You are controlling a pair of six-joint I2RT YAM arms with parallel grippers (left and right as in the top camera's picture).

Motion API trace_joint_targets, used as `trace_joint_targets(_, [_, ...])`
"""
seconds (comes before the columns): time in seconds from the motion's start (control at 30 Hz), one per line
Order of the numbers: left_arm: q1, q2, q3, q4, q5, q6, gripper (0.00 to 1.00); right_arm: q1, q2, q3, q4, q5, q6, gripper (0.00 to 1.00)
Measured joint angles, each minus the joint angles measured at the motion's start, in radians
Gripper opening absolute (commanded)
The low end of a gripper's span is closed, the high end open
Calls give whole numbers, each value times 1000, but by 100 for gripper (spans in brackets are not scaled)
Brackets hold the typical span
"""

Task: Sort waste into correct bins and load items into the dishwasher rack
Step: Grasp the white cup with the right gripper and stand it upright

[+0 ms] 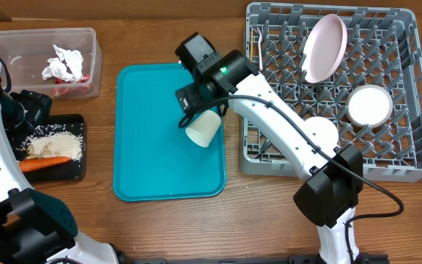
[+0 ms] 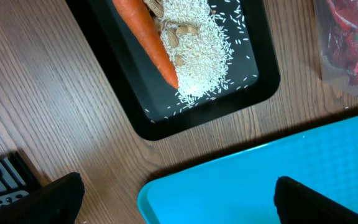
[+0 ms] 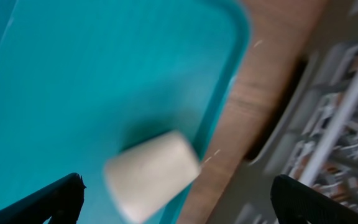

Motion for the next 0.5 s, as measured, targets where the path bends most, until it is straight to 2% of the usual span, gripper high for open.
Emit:
trace_joint_targets(0.2, [0,0,0,0,0,0,100,-34,0,0,58,50,-49,100])
trace_joint_targets(0.5, [0,0,0,0,0,0,100,-89,0,0,39,-161,-142,100])
